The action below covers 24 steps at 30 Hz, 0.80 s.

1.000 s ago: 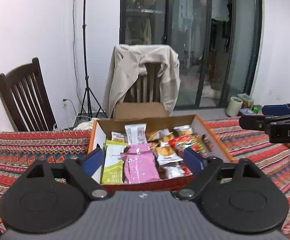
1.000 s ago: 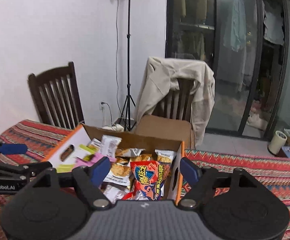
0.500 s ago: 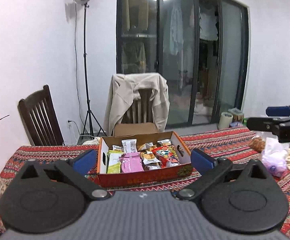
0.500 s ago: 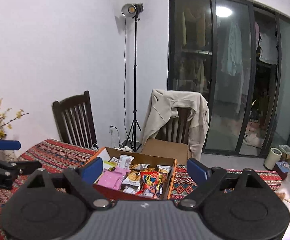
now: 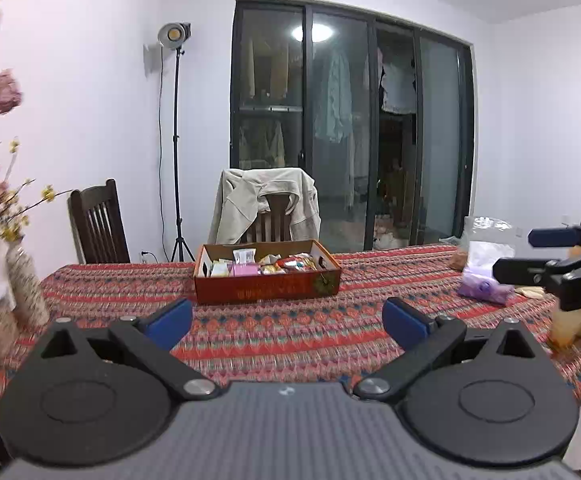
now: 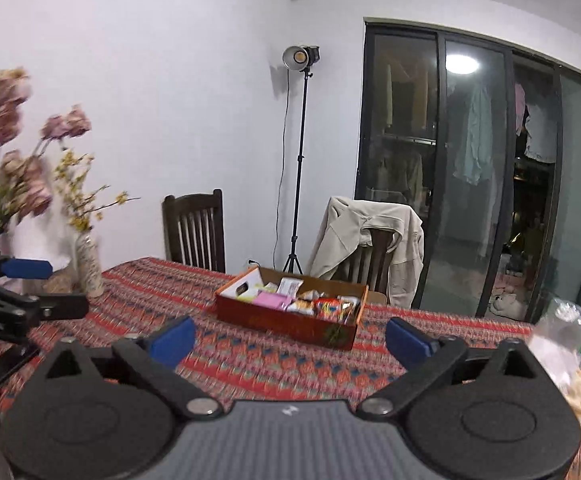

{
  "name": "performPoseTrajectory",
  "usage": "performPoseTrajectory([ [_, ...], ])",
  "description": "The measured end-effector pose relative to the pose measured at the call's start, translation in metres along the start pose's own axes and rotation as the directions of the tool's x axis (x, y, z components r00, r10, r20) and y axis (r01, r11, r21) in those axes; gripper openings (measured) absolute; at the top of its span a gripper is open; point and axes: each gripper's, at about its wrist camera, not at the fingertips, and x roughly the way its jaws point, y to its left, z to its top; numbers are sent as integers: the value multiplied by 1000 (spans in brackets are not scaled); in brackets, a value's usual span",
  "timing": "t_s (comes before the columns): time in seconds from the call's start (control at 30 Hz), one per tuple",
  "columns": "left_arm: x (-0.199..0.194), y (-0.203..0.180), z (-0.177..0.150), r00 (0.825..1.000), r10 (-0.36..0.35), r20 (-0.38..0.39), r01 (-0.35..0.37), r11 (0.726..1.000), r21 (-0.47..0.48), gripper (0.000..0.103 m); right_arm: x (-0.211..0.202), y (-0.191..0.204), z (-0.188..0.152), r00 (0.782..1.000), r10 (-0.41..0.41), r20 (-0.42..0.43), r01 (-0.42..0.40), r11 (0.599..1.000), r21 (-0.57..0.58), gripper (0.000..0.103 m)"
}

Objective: Organize snacks

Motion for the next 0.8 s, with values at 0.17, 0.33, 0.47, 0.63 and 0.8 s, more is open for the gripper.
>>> performPoseTrajectory([
  [0.17,-46,-7,-56,997,73,-9,-74,997,-24,103,-51,33,-60,1000,5,-2,-5,1000,15,103],
  [0.33,-87,-13,-114,986,160,39,-159,987,-16,103,-84,66,-112,1000,20,1,-20,999,49,103],
  [0.47,-106,-10,-151,985,173,-20,-174,980,-94,103,-106,97,-151,1000,9,26,-12,994,111,103],
  [0.63,-106,-17,-174,984,168,-55,-172,982,-78,103,-128,125,-186,994,5,113,-21,989,143,103],
  [0.8,-105,-17,-182,983,171,-71,-175,983,-57,103,-118,130,-202,997,0,83,-12,988,152,103],
])
